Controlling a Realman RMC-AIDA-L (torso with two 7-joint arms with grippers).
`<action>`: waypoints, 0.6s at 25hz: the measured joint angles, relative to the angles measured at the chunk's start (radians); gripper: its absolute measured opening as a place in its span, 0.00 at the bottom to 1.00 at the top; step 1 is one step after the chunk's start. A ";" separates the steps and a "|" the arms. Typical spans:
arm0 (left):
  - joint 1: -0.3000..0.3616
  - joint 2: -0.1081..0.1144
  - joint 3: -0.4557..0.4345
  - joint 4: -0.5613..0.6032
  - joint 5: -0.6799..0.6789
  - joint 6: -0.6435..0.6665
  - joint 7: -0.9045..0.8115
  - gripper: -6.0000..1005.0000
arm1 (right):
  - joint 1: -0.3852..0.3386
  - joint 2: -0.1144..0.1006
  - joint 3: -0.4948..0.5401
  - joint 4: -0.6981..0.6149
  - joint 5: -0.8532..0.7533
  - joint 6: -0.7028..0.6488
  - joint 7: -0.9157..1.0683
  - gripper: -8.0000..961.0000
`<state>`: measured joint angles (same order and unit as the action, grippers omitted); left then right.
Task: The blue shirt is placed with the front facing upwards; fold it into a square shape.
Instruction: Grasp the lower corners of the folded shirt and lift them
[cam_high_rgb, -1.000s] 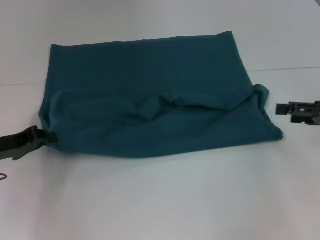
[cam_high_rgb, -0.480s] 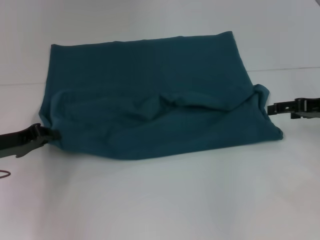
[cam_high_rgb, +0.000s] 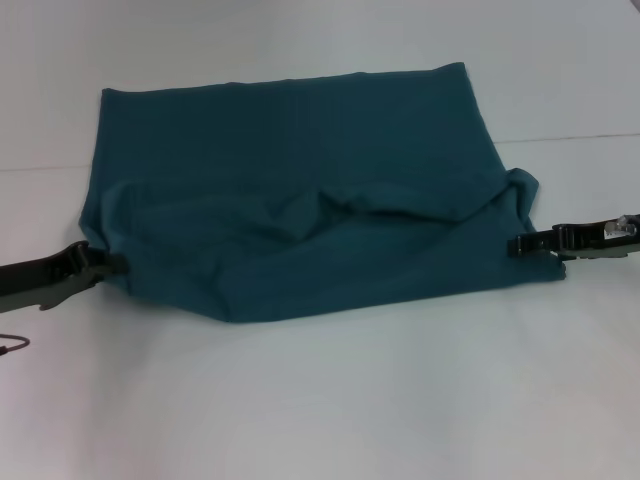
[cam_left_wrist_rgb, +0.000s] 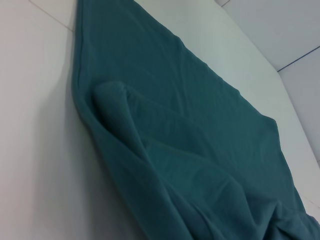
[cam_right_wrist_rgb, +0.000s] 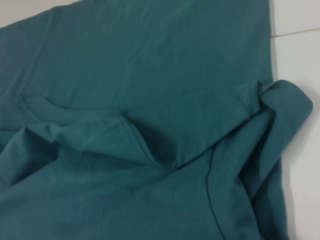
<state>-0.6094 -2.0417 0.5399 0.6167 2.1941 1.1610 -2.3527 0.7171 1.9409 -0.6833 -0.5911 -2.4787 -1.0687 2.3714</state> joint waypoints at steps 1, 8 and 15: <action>0.000 0.000 0.000 0.000 0.000 0.000 0.000 0.04 | 0.000 0.000 -0.001 0.003 0.000 0.005 0.000 0.98; -0.002 -0.005 0.000 -0.001 -0.001 -0.013 0.001 0.04 | -0.003 0.016 -0.006 0.017 -0.001 0.038 -0.007 0.98; -0.001 -0.005 0.000 -0.002 -0.001 -0.014 0.001 0.04 | 0.004 0.022 -0.023 0.046 -0.001 0.069 -0.008 0.98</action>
<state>-0.6104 -2.0464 0.5400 0.6151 2.1935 1.1470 -2.3517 0.7209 1.9631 -0.7064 -0.5450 -2.4800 -0.9999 2.3636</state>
